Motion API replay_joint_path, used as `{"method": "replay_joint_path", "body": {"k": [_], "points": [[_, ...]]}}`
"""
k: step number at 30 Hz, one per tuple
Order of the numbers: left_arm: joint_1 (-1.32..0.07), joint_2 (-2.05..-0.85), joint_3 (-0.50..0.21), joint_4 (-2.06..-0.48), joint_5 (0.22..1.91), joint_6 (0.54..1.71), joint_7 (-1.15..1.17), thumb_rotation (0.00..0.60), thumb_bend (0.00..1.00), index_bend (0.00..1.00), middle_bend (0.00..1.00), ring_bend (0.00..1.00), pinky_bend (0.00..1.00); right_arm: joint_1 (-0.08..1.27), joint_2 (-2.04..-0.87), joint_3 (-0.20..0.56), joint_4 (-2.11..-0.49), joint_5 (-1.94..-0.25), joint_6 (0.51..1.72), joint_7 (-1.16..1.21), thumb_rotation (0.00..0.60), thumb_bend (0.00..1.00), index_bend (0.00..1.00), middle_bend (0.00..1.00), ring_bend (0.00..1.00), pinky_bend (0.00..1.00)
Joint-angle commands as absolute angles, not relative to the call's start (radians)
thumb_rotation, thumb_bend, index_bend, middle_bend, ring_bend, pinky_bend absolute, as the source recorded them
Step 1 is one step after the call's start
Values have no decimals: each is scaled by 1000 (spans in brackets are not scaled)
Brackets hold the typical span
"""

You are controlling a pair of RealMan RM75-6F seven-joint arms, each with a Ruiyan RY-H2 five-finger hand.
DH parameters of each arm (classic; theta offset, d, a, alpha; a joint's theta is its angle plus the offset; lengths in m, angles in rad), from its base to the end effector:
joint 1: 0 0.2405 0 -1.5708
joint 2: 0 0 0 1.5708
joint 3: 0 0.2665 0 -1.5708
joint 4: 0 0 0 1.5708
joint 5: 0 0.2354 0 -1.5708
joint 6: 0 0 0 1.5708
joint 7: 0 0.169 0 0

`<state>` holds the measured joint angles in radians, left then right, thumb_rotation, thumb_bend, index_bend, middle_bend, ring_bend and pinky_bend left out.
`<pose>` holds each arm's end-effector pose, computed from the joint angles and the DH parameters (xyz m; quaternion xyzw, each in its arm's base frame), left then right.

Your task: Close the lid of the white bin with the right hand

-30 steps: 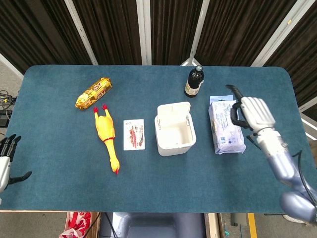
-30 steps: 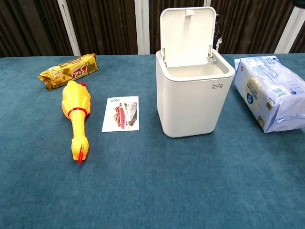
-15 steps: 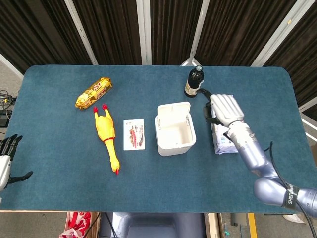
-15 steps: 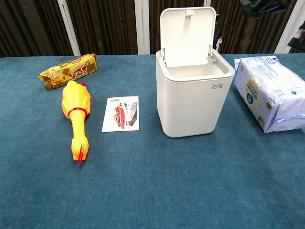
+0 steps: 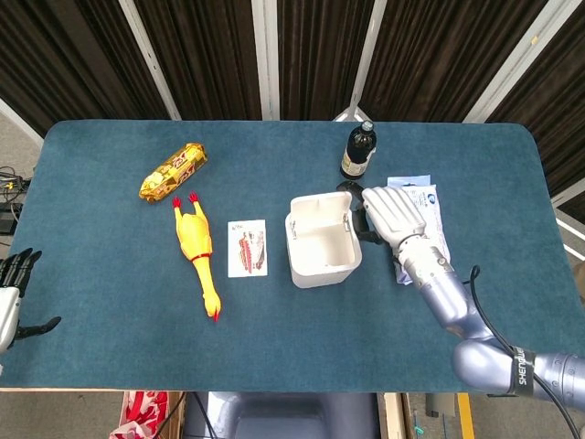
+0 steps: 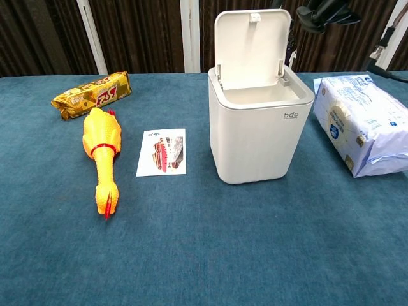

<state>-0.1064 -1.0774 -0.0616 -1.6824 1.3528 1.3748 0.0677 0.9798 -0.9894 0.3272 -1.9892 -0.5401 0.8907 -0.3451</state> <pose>-0.3420 0.2157 0.1403 -0.5809 -0.4327 -0.3321 0.6042 -0.0558 -0.4045 0.1020 0.6846 -0.4638 0.3950 0.4003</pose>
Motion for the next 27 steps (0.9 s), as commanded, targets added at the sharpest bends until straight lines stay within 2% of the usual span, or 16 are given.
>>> {"method": "replay_joint_path", "body": {"k": [1, 10, 27], "points": [[-107, -1077, -60, -1684, 1355, 1375, 68, 600, 0, 0, 0, 0, 0, 983, -985, 321, -2007, -534, 894, -345, 600, 712, 247, 755, 871, 836], [-107, -1076, -57, -1687, 1357, 1375, 72, 600, 0, 0, 0, 0, 0, 976, -948, 301, -2089, -536, 892, -327, 600, 712, 247, 755, 871, 836], [-108, -1076, -51, -1691, 1368, 1381, 74, 600, 0, 0, 0, 0, 0, 944, -942, 208, -2193, -584, 894, -321, 600, 715, 247, 755, 872, 836]]}}
